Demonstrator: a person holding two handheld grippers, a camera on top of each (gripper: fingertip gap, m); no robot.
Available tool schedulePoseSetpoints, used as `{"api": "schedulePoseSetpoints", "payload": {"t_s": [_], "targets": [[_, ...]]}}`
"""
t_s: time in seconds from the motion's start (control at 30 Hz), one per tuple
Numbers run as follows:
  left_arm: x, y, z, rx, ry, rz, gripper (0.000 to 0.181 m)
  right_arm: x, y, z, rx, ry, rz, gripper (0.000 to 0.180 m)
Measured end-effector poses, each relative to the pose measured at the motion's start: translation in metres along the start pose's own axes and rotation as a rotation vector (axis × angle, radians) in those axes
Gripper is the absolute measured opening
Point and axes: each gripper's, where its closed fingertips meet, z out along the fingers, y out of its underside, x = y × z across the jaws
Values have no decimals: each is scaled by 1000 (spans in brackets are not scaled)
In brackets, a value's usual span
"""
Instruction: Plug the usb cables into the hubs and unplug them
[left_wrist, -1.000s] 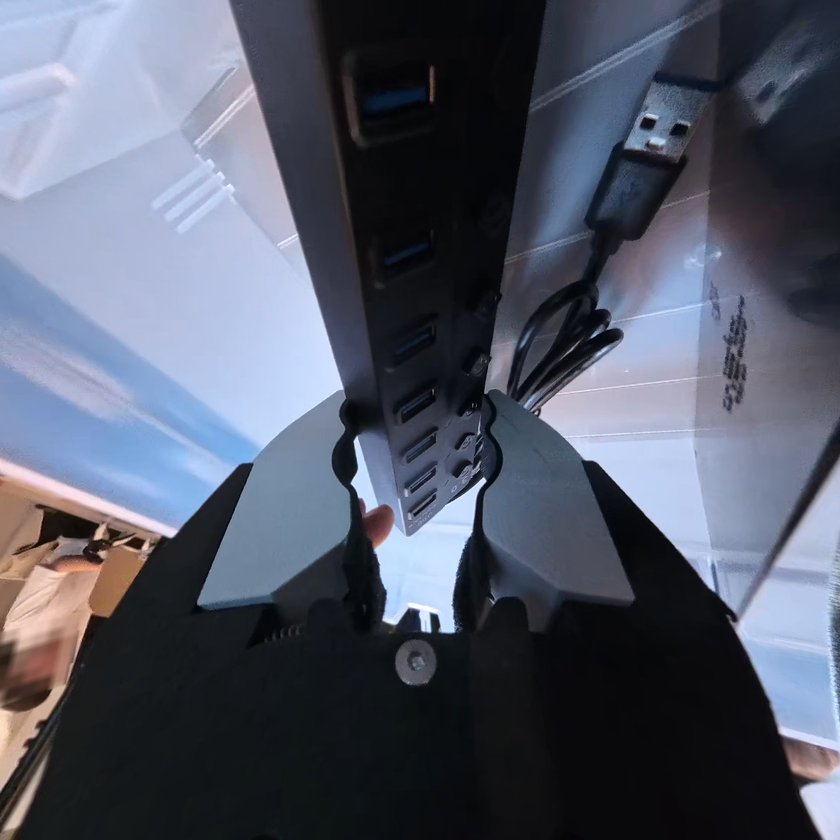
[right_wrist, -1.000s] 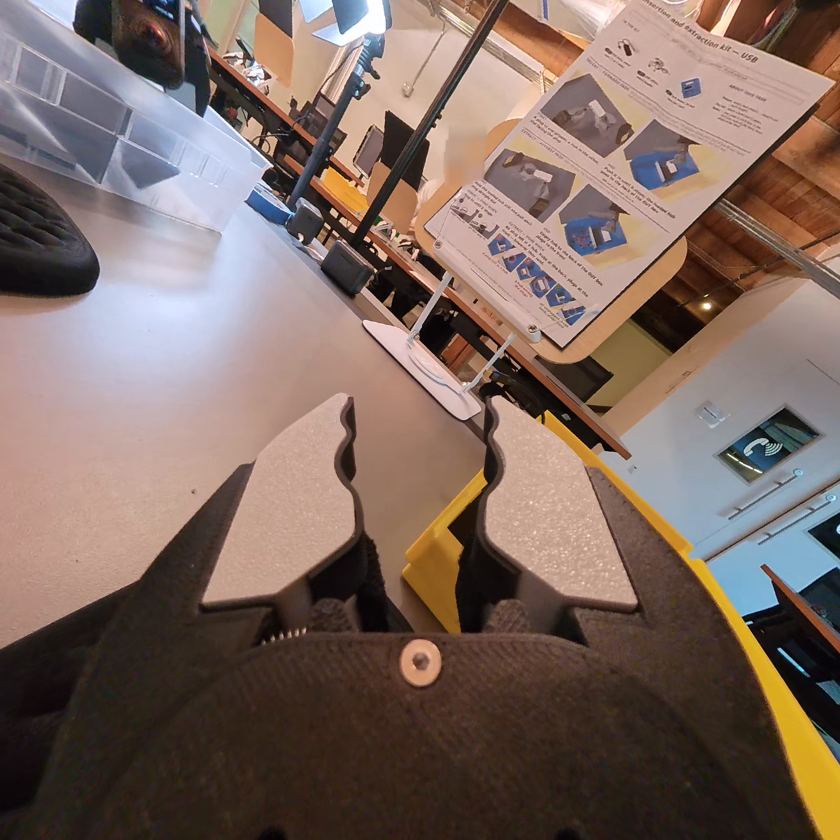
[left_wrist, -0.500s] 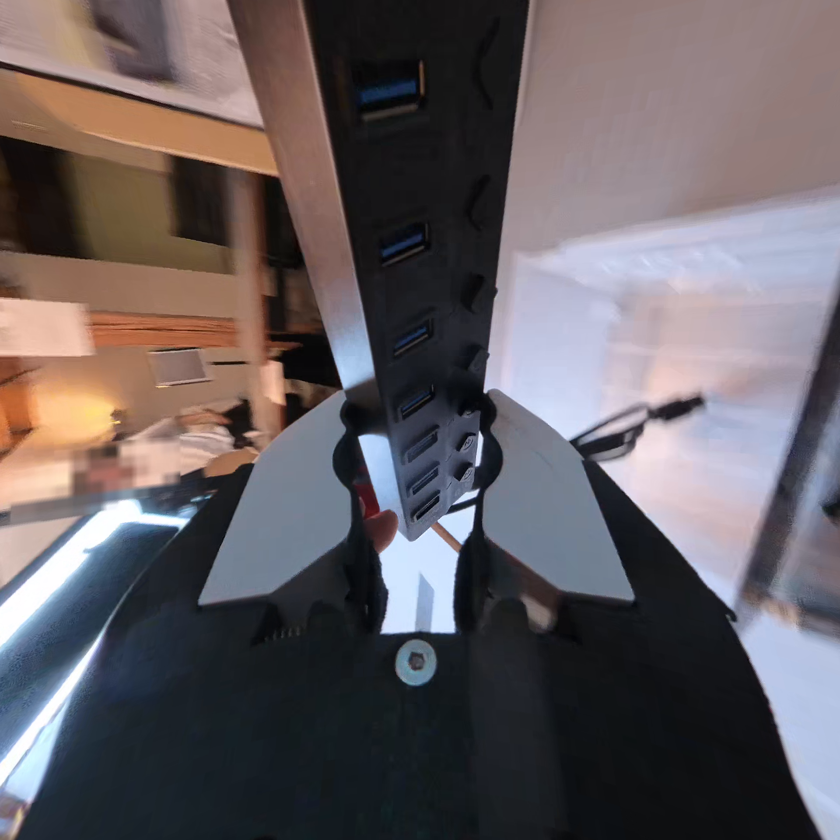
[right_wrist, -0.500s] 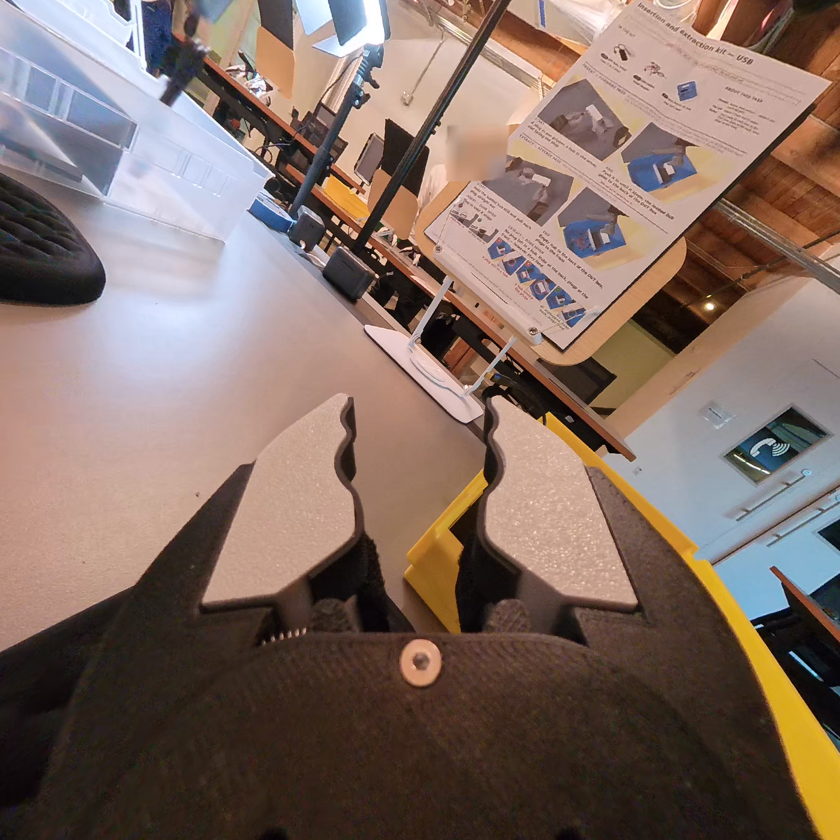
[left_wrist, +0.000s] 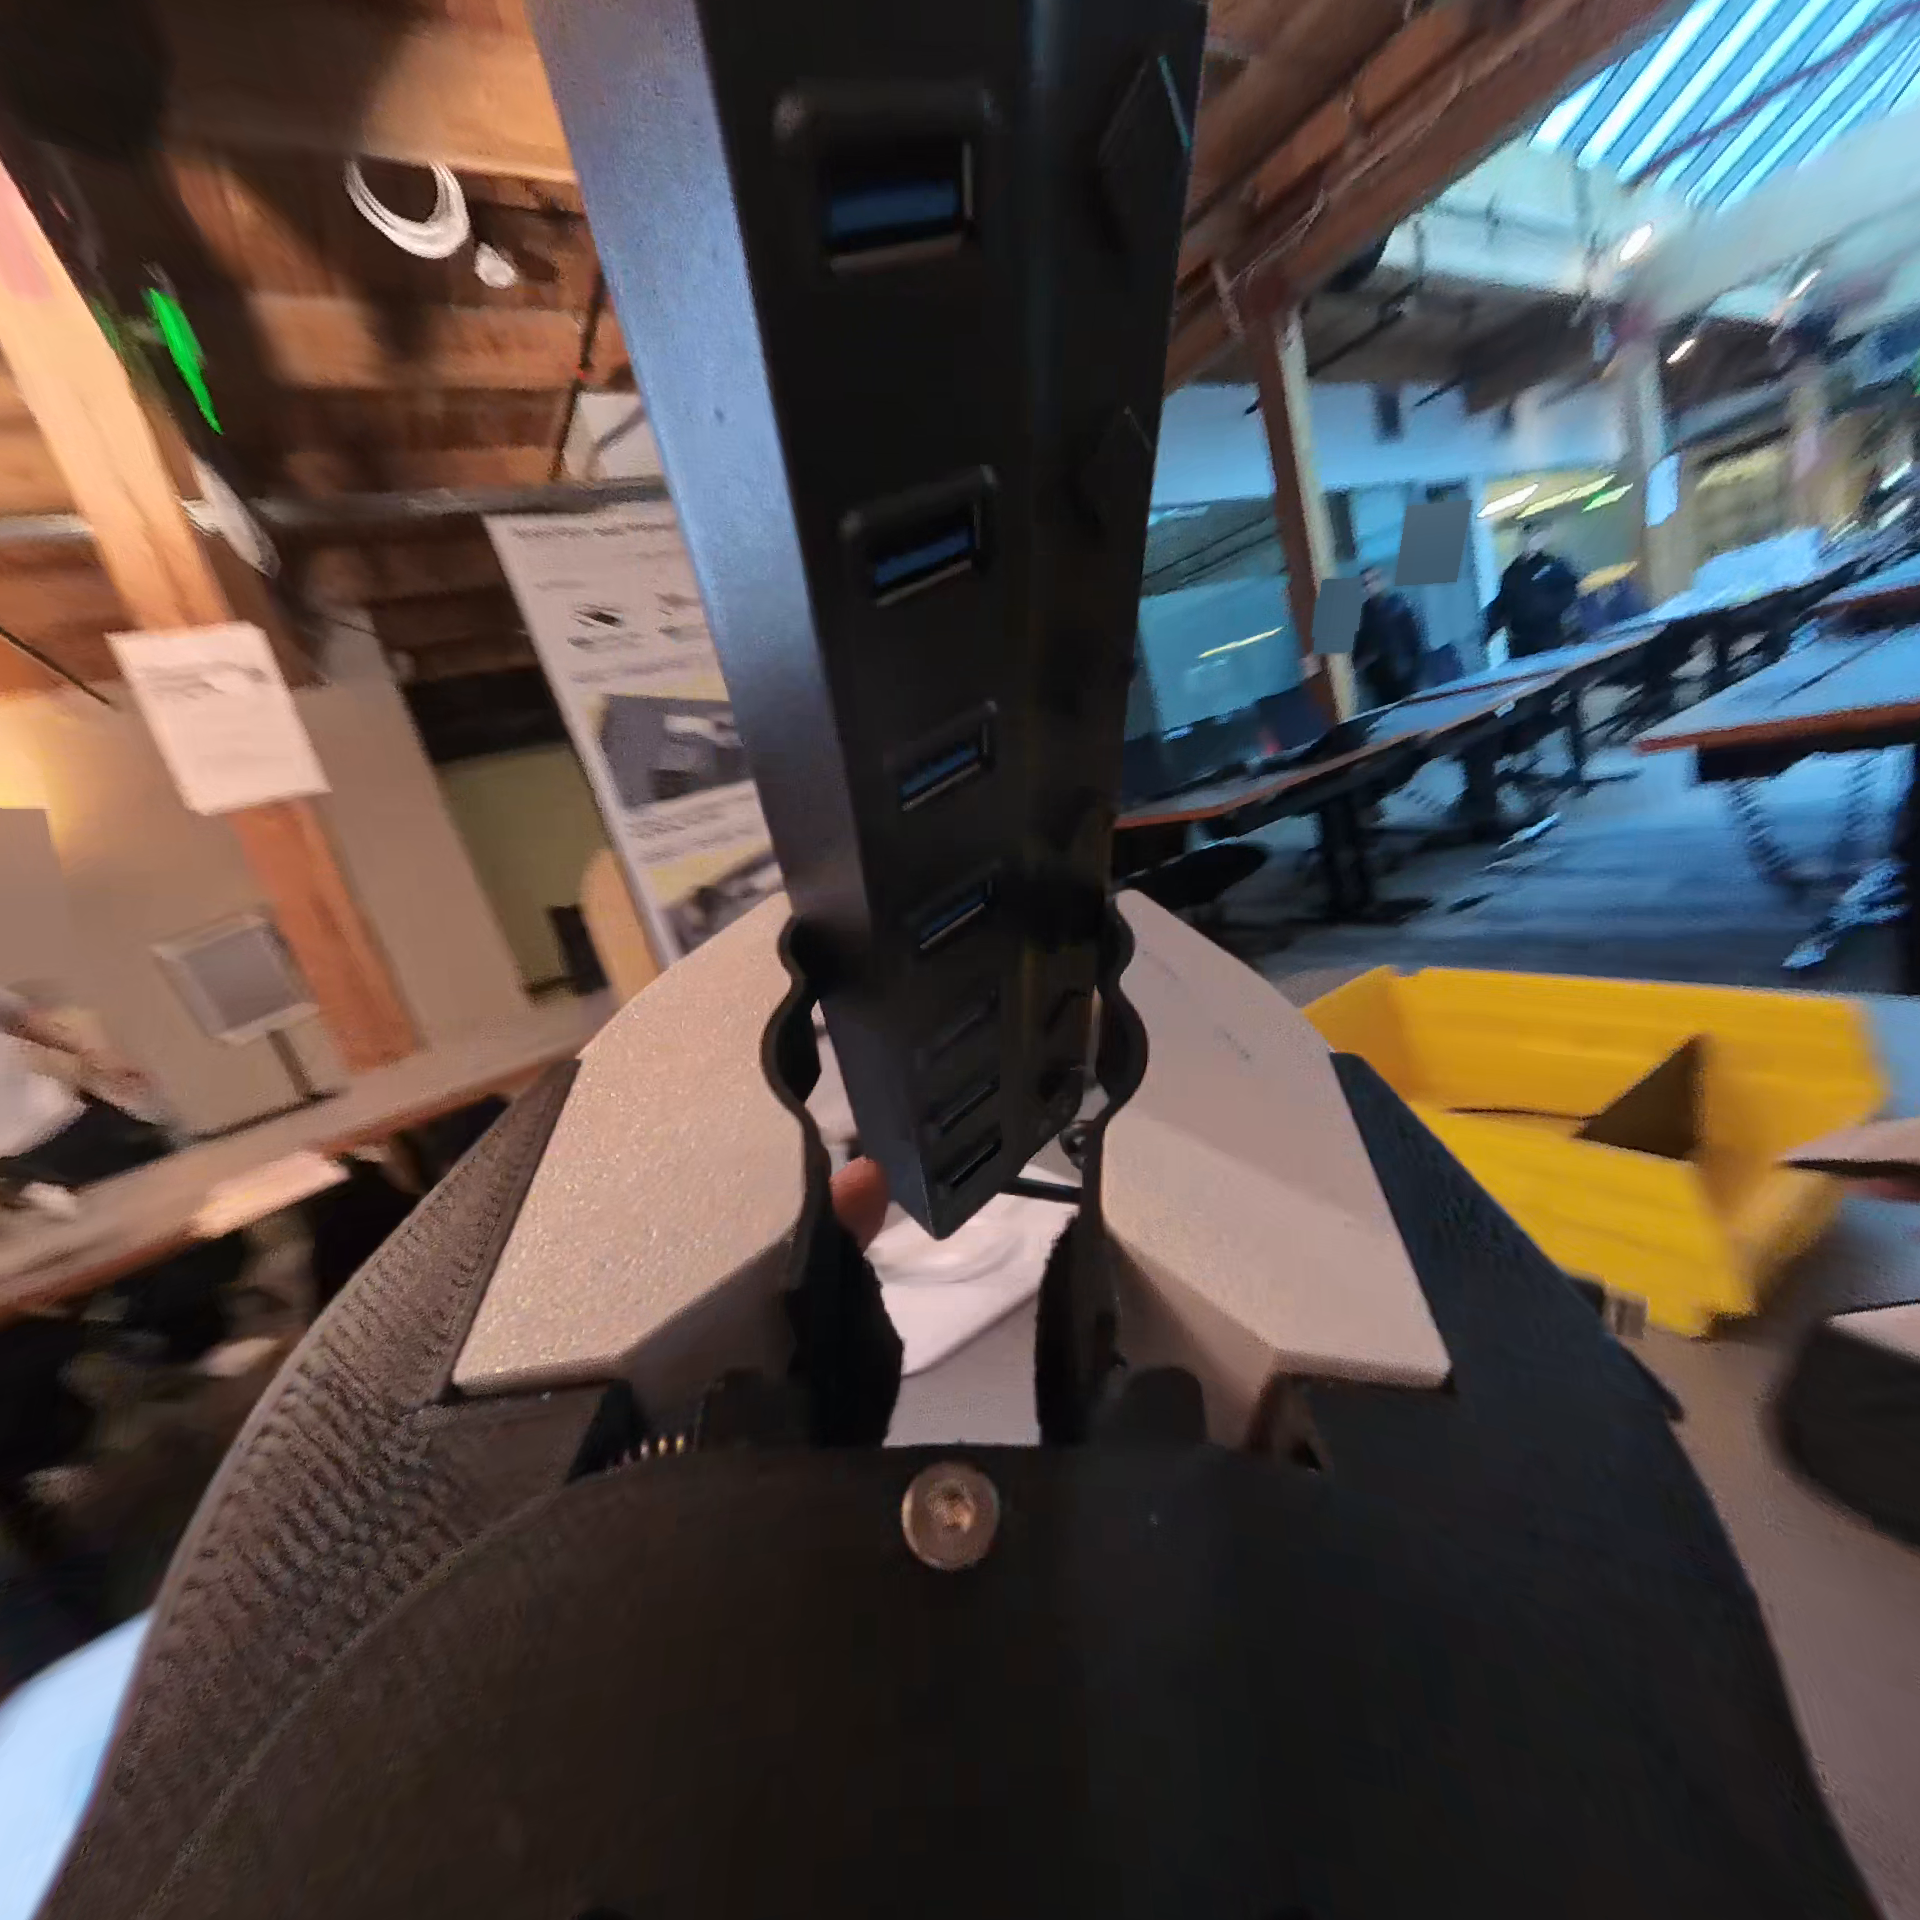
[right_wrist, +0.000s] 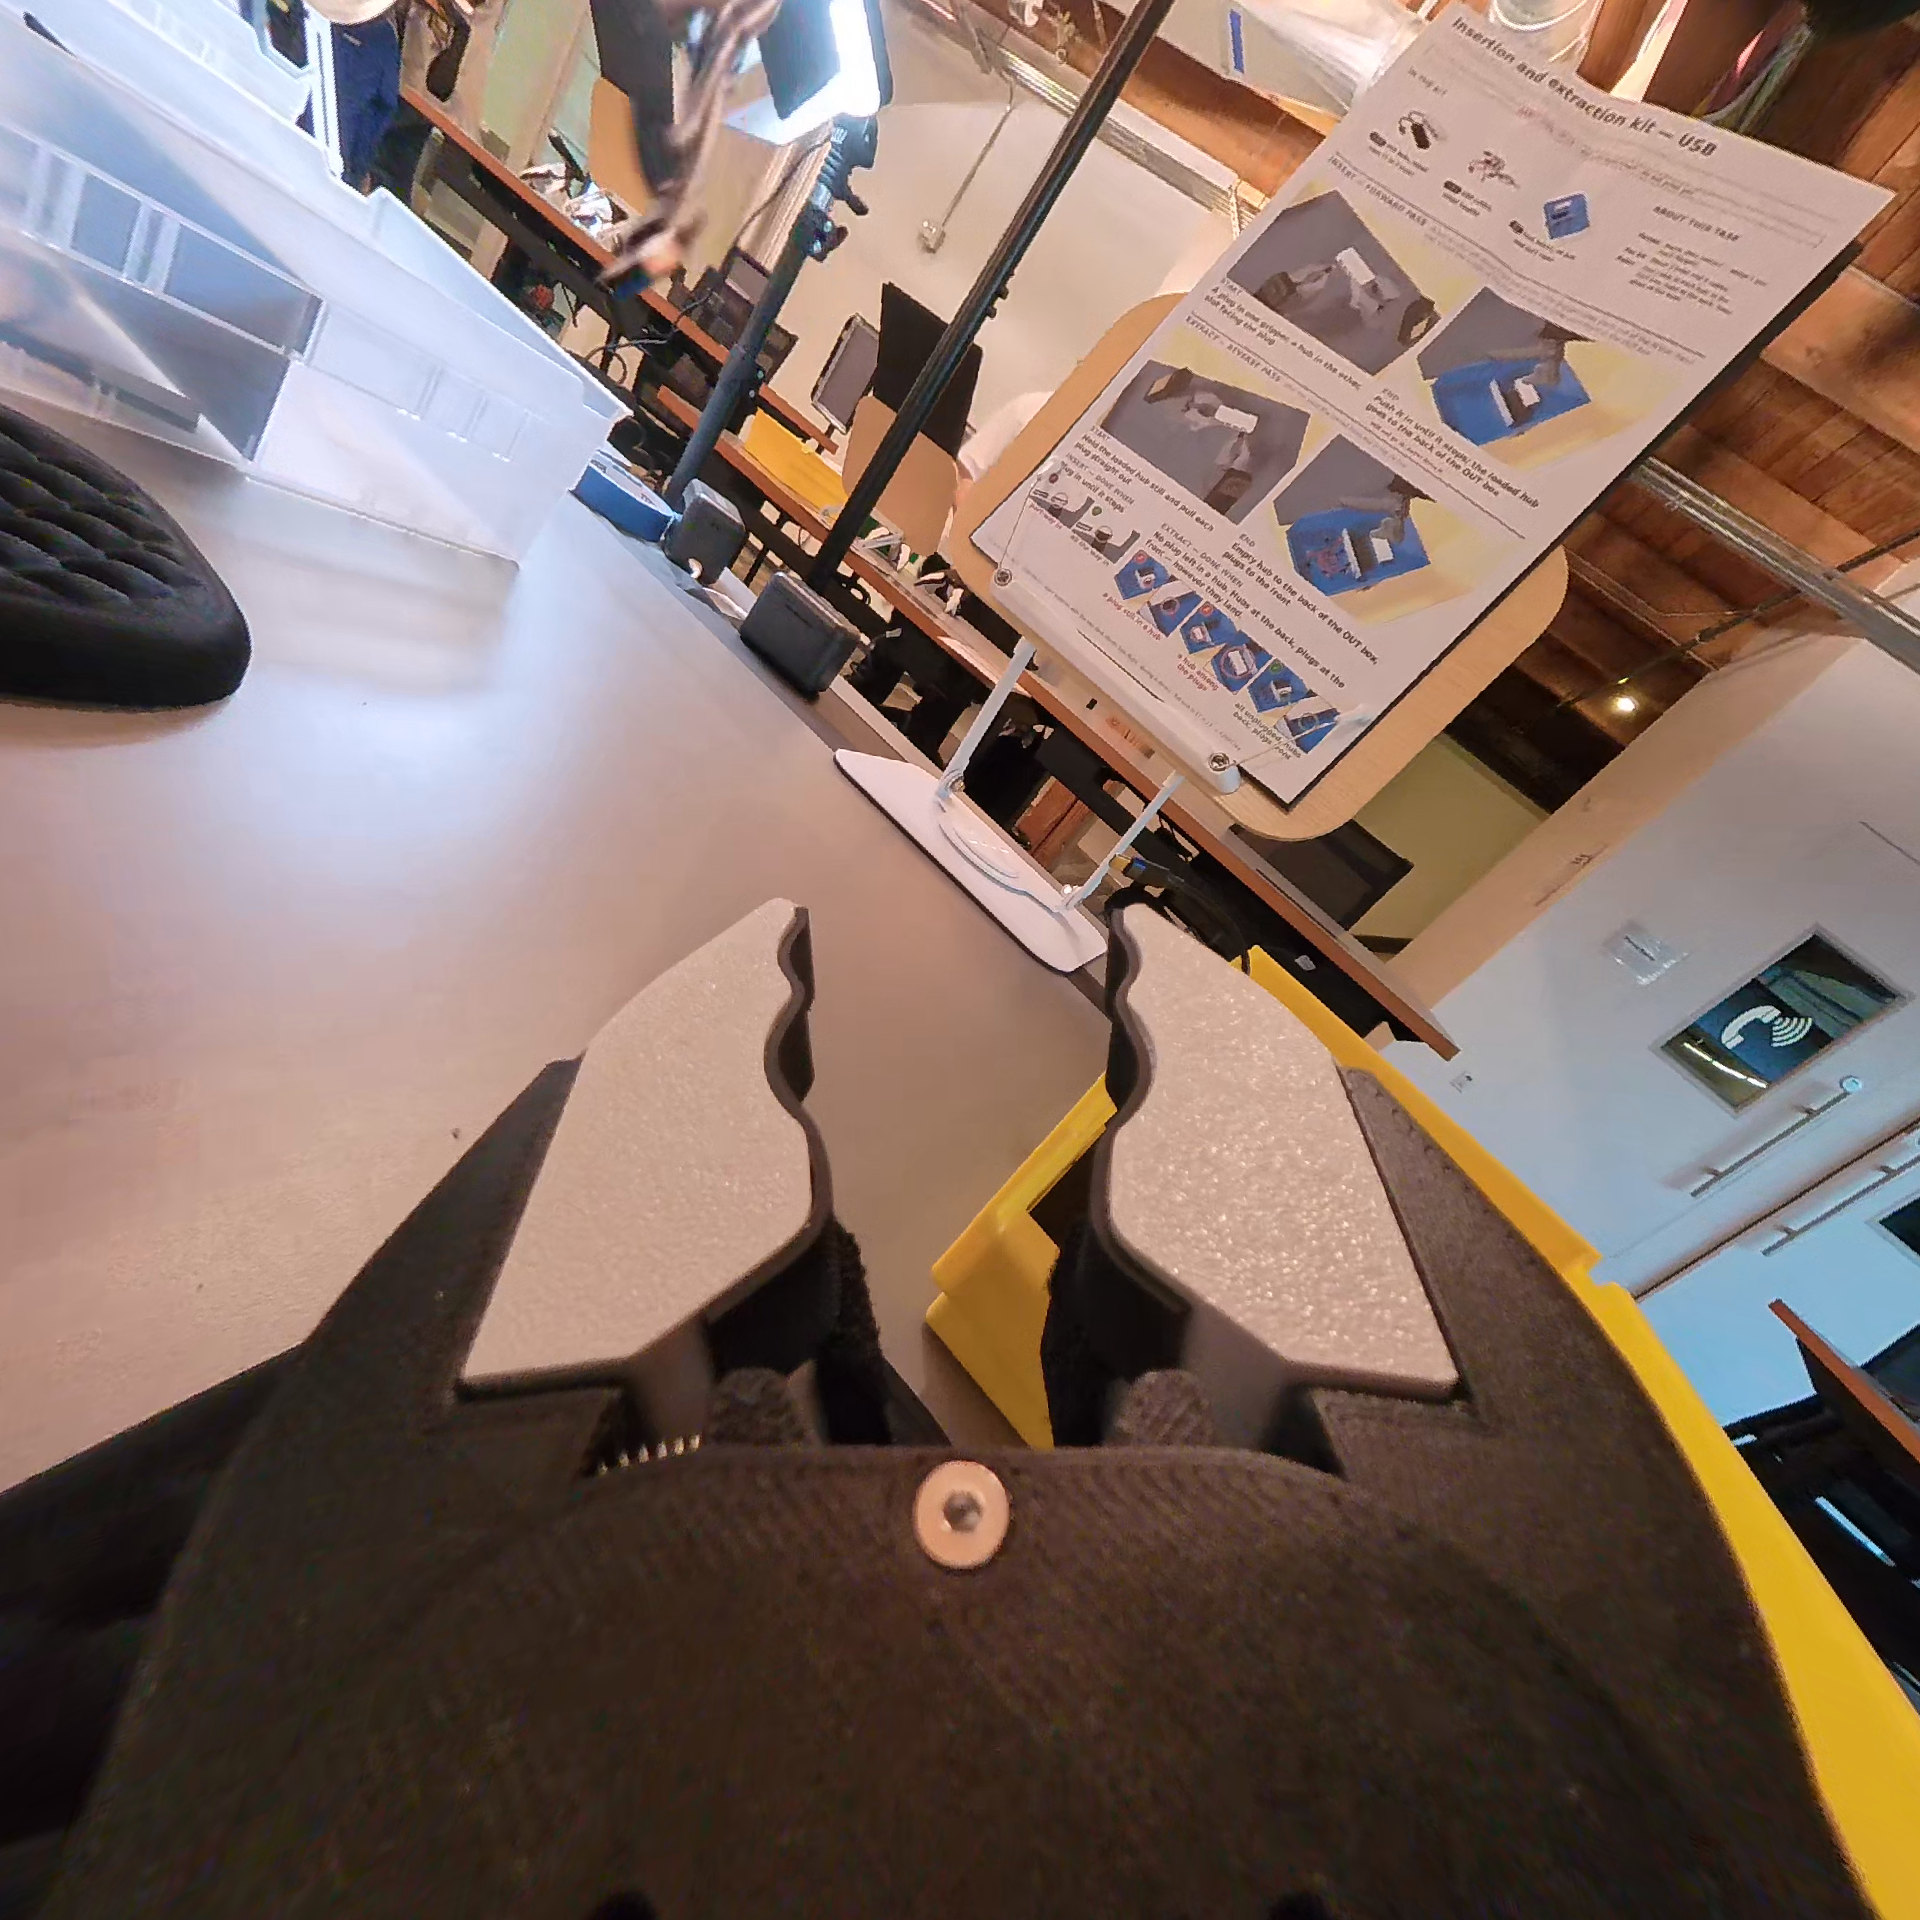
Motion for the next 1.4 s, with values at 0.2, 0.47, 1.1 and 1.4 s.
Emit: {"api": "schedulePoseSetpoints", "payload": {"t_s": [0.2,0.47,1.1,1.4], "targets": [[74,46,2,-55,114,-333,52,2,-4,-2,31,-1,26,55],[147,99,-1,-71,259,-895,52,-9,-74,-35,501,-126,219,64],[235,128,5,-158,382,-1090,52,-67,-73,-9,173,-574,772,23],[238,117,1,-96,426,-1057,51,-76,-63,-11,54,-617,560,35]]}}
